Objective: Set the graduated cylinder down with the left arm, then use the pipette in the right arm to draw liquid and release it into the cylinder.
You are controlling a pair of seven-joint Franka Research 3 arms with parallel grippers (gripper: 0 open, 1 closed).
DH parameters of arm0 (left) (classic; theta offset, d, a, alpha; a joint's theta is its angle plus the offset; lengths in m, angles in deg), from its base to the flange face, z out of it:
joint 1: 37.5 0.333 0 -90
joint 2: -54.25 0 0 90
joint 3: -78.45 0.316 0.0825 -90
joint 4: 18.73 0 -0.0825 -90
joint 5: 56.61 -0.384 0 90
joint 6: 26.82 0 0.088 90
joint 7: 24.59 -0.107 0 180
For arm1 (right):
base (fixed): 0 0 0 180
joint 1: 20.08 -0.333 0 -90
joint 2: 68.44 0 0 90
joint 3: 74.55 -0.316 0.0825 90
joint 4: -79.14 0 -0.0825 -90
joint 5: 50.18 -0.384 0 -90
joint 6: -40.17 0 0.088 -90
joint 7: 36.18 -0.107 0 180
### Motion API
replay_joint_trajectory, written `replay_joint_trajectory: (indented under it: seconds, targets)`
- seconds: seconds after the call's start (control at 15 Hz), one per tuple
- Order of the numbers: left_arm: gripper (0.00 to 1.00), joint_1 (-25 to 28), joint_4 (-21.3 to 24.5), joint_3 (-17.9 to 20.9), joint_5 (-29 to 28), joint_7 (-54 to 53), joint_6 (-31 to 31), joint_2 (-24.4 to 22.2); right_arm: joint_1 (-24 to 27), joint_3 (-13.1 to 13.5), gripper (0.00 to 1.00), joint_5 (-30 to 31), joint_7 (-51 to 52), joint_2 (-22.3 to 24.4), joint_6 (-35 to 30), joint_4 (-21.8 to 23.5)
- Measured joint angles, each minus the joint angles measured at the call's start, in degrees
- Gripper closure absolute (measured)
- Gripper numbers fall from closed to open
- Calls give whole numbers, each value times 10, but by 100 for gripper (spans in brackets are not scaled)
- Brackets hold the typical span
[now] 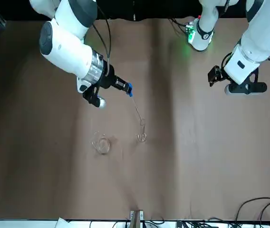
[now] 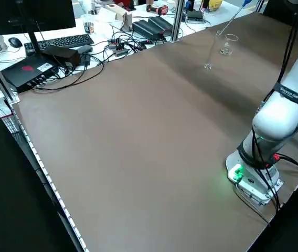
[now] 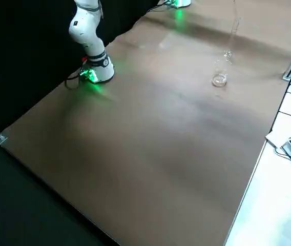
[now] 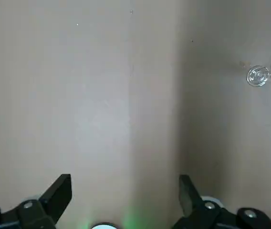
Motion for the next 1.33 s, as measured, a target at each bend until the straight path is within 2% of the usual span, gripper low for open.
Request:
replay_joint_trajectory:
  seconds: [0.07, 0.27, 1.33]
  targets:
    - [1, 0, 0, 0, 0, 0, 0, 0, 0, 0, 90, 0, 0, 0, 0, 0]
    - [1, 0, 0, 0, 0, 0, 0, 0, 0, 0, 91, 1, 0, 0, 0, 0]
    - [1, 0, 0, 0, 0, 0, 0, 0, -1, 1, 91, 9, 0, 0, 0, -1]
